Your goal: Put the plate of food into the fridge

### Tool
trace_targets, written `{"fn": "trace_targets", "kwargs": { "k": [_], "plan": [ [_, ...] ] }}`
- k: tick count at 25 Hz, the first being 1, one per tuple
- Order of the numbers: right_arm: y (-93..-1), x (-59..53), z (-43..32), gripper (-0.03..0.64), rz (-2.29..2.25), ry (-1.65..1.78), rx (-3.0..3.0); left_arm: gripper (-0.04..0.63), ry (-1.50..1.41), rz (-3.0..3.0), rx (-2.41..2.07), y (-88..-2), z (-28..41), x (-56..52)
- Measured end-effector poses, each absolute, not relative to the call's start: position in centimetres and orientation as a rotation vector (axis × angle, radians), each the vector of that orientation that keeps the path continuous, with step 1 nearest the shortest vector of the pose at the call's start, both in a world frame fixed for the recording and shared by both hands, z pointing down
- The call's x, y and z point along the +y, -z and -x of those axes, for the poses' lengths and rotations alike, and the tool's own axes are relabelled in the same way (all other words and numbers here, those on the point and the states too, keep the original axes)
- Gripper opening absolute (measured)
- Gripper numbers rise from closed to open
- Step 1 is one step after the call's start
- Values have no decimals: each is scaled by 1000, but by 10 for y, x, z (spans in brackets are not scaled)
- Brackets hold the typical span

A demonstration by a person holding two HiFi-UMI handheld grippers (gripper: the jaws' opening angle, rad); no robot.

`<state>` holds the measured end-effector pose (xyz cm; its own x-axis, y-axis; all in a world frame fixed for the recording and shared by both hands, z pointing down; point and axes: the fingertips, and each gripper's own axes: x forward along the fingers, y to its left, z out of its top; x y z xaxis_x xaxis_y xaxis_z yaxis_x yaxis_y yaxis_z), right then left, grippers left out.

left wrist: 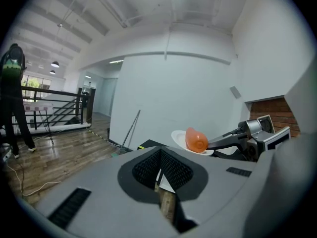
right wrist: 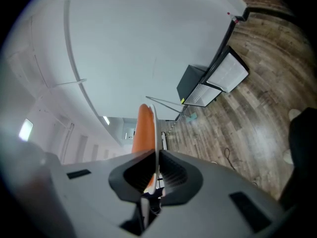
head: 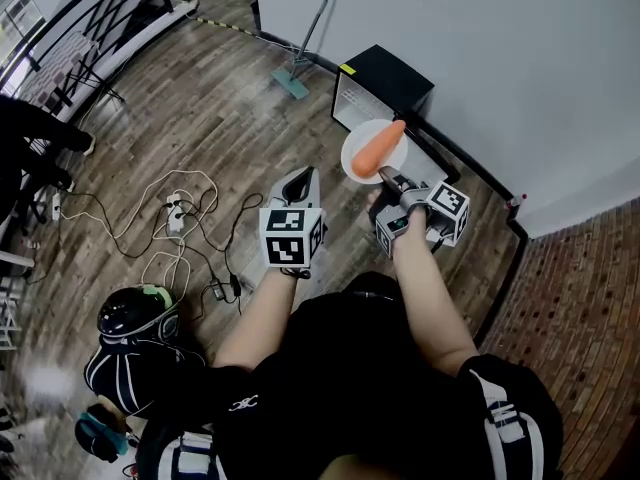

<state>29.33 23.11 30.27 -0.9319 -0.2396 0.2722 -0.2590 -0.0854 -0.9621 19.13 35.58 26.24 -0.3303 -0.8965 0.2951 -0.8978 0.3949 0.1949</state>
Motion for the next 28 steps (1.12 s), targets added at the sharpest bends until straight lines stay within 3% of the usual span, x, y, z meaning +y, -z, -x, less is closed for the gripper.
{"fn": "trace_targets", "kwargs": {
  "k": [9, 28],
  "plan": [
    [-323, 197, -256, 34, -574, -2253, -2066, -2, -30, -1518, -2280, -282, -155, 323],
    [-339, -31, -167, 34, -545, -2320, -2044, -2, -179, -1556, -2241, -284, -78, 88]
  ]
}}
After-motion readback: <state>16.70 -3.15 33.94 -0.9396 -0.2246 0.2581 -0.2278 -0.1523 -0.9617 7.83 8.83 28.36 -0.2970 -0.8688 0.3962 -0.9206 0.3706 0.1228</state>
